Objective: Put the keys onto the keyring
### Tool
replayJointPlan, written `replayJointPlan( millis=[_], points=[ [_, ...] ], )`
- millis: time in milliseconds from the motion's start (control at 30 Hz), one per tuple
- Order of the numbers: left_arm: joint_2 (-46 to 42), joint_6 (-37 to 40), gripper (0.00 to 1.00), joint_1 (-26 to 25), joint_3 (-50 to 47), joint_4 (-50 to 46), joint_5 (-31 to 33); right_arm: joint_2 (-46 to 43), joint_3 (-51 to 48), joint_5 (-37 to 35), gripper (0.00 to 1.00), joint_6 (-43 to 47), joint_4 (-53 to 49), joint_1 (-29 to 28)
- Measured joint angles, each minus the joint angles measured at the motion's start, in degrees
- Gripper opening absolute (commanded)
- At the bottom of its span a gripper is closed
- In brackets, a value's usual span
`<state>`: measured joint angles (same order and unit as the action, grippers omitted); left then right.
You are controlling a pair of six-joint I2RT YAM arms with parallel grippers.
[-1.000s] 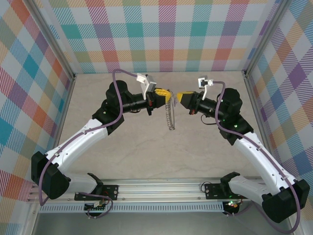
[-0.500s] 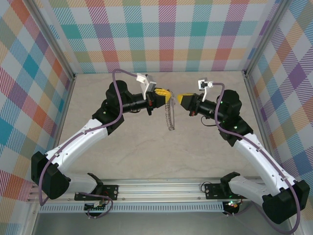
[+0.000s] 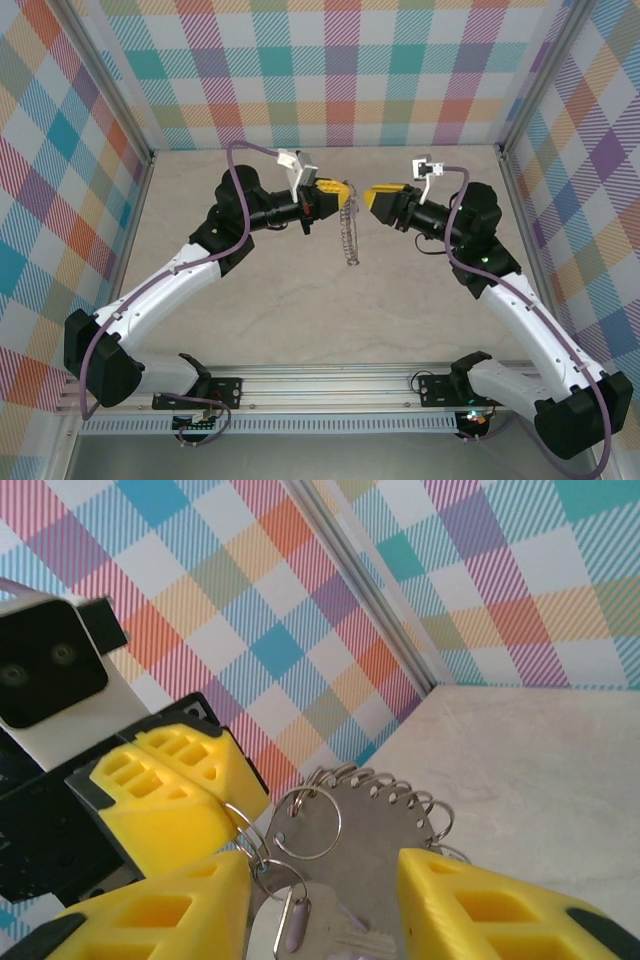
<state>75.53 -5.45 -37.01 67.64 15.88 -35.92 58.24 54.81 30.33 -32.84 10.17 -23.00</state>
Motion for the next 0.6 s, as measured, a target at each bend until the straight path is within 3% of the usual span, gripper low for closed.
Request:
replayJointPlan(
  millis=[267,600],
  points=[
    [0.0,-3.32,0.0,0.0,0.0,3.85,-0.07,1.6,0.0,4.48,0.46,-5.64,8.7,2.6],
    [0.07,-5.92,0.0,0.0,0.0,5.51,-0.7,7.65,0.0,10.32,0.43,-11.43,17.59,2.8]
  ],
)
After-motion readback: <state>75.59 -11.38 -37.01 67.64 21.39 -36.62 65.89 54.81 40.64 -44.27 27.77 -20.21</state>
